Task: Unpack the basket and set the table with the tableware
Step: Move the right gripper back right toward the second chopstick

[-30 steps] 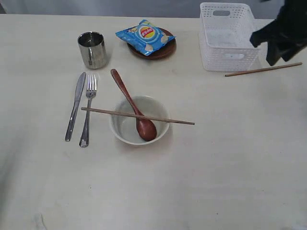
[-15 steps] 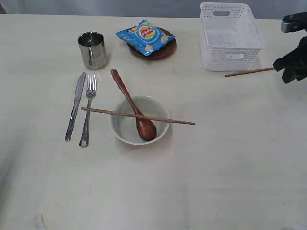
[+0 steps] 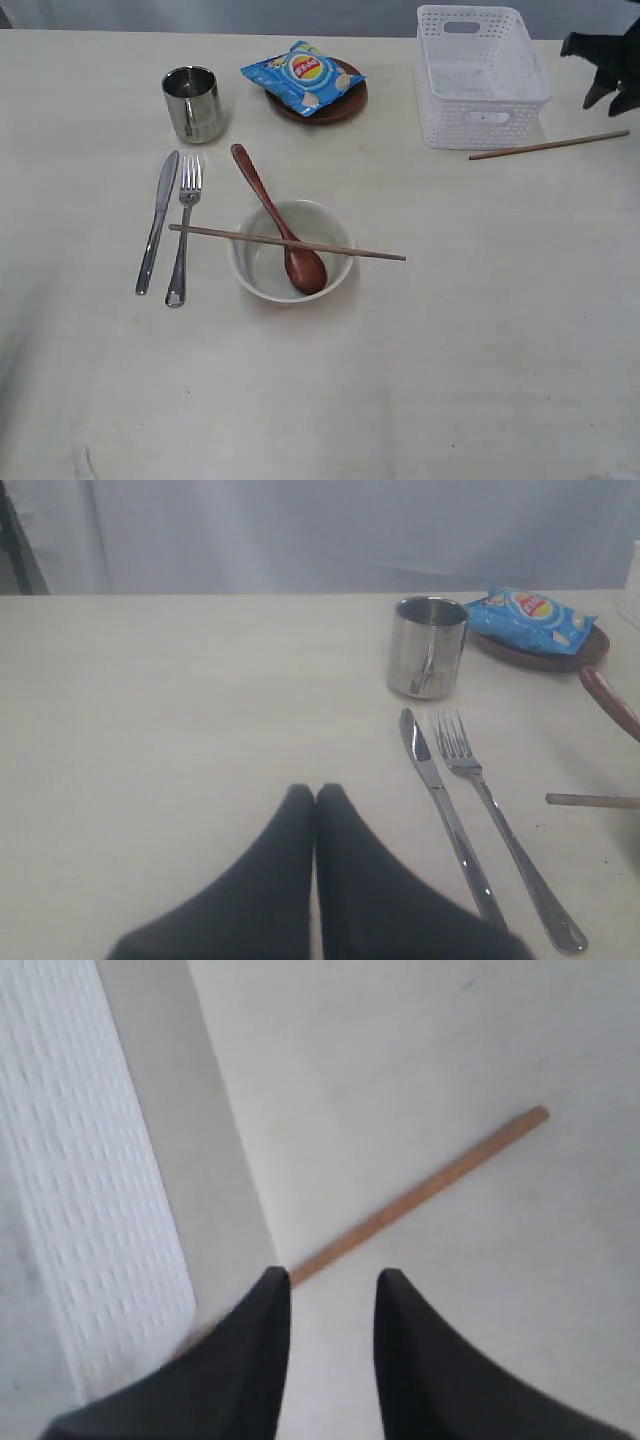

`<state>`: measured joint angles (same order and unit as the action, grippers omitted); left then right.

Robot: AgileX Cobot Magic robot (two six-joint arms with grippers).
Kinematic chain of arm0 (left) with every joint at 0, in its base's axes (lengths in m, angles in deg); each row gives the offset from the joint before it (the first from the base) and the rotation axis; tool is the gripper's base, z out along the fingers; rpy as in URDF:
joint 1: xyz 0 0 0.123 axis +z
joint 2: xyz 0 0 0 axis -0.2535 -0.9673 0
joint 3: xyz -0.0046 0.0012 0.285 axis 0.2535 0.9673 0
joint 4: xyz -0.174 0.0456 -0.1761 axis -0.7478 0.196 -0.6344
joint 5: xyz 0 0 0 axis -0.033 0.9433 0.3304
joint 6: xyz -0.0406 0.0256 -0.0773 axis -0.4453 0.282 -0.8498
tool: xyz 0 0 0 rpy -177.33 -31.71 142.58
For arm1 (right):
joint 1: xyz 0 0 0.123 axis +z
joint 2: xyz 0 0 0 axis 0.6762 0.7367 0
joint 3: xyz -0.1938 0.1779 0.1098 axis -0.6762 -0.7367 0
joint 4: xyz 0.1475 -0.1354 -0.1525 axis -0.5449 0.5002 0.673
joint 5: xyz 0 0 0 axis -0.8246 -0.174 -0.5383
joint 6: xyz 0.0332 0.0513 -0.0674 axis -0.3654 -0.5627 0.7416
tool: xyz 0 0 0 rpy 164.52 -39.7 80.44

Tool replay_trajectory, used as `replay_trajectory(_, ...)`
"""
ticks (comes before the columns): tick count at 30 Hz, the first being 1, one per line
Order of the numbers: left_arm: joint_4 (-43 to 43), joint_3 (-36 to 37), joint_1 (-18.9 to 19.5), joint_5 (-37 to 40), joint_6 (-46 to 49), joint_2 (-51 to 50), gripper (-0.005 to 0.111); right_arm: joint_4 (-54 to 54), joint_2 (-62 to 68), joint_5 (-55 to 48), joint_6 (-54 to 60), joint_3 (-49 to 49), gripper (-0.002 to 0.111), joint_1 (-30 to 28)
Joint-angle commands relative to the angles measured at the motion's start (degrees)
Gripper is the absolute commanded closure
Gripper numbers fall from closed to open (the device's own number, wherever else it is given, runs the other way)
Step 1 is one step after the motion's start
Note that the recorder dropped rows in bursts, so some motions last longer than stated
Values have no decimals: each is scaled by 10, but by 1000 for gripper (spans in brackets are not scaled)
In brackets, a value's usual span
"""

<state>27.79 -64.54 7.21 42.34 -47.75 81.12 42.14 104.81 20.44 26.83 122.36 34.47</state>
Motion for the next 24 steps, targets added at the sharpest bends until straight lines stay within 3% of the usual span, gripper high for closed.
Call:
replay_trajectory(1,5,2,1,-6,-2,1,107,-10,8,58,-50,25,98,-4)
replay_trajectory(4,5,2,1,-6,-2,1,107,-35,24,88,-50,28,109,-4)
replay_trajectory(24,5,2,1,-6,-2,1,107,-42,114,72,-19,27,109,-4)
